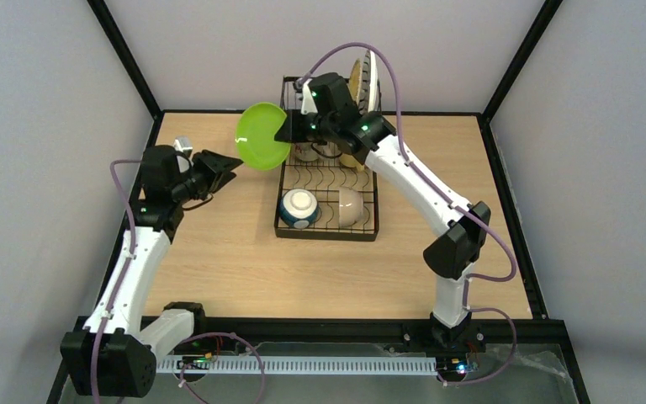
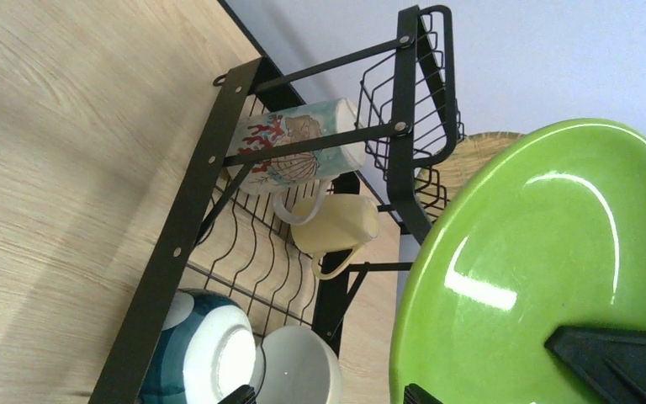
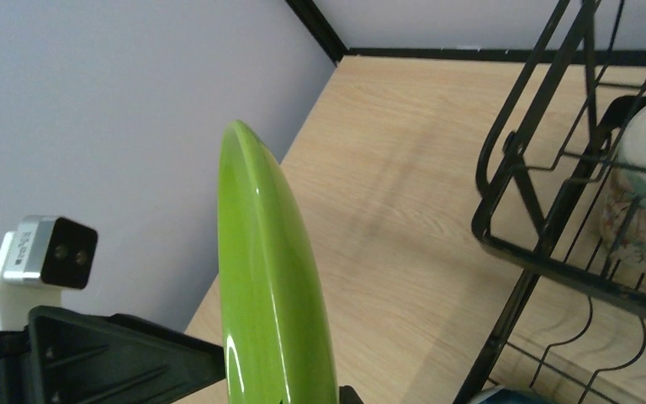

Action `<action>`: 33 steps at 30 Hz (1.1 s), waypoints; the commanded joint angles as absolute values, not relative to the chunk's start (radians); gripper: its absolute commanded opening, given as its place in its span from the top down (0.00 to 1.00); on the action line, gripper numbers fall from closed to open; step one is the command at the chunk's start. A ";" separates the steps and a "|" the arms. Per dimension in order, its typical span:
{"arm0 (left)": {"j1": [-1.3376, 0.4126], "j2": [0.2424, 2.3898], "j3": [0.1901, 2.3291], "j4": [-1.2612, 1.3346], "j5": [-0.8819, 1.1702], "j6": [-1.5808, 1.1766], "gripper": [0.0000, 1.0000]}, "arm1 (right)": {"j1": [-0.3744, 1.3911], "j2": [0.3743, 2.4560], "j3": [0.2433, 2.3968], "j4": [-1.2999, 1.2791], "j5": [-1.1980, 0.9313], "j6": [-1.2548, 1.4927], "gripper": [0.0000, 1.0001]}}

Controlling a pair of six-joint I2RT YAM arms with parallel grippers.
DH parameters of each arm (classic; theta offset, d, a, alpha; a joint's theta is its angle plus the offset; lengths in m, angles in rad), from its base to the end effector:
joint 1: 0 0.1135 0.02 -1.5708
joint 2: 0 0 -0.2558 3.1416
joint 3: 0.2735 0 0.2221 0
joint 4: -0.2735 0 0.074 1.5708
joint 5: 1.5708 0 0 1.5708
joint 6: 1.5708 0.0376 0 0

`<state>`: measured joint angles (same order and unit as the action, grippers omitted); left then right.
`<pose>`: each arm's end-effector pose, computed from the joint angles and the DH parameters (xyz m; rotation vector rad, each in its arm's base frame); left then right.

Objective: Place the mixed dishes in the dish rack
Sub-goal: Pass from the left arm to the right, then insert the plate into the dish rack.

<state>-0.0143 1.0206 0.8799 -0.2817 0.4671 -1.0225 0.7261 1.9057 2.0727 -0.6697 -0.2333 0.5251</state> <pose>0.2043 -0.0199 0.3169 -0.7324 1.9977 -1.1086 0.2947 0.2733 0.3965 -0.3746 2.1867 0.9767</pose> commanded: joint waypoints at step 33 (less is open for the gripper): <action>-0.063 0.900 0.779 -0.537 0.290 -0.805 0.01 | 0.718 2.166 2.427 -0.537 0.770 0.140 1.00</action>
